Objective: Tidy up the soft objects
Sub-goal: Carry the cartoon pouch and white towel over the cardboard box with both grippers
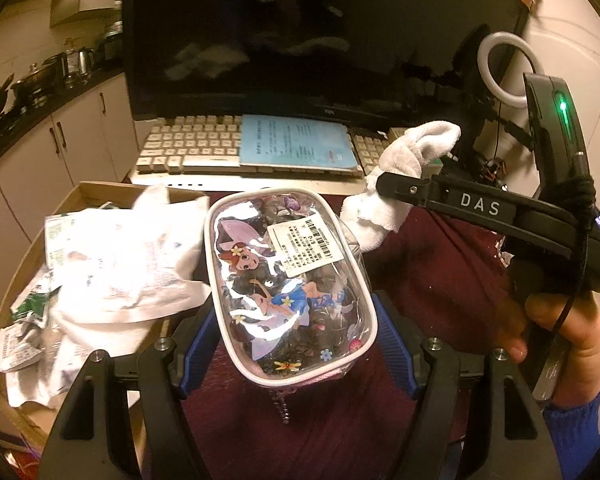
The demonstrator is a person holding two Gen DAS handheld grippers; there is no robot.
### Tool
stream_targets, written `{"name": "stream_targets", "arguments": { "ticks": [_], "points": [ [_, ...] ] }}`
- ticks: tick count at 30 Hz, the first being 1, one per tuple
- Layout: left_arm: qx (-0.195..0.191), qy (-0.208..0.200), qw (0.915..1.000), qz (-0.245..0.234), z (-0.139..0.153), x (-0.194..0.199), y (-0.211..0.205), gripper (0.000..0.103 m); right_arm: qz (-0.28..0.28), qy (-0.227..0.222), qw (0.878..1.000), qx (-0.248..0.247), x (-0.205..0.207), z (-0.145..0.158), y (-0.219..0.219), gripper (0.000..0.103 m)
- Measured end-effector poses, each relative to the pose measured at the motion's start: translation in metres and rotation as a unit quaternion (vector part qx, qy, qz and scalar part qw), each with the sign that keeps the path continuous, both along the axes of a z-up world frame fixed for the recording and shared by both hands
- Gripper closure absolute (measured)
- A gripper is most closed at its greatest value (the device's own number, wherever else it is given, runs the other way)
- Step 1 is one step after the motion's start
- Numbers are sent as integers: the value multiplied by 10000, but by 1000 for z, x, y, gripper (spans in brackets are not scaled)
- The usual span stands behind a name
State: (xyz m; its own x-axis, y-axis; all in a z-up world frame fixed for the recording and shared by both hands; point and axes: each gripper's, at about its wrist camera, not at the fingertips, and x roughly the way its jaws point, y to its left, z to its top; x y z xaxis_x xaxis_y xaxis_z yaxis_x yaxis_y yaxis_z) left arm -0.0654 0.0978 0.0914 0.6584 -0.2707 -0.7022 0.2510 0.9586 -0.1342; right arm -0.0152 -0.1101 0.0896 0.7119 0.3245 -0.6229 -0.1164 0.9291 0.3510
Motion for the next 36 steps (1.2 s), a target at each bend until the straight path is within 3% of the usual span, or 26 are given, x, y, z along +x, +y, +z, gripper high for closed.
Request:
{"name": "stream_targets", "arguments": {
  "ticks": [7,14,23,36],
  "points": [
    [-74,-262,9990,363,26,-13,39,31,282,-196,9994,20,-6,18,18,61],
    [30,-565,9918,1145,50,-17,98,31,616,-415,9972,15,-9,38,42,61],
    [333,-123,9805,1935,13,9,154,31,1040,-576,9929,-56,-6,56,82,61],
    [304,137,9777,2076,-14,20,176,31,1705,-286,9844,-330,26,43,161,61]
  ]
}}
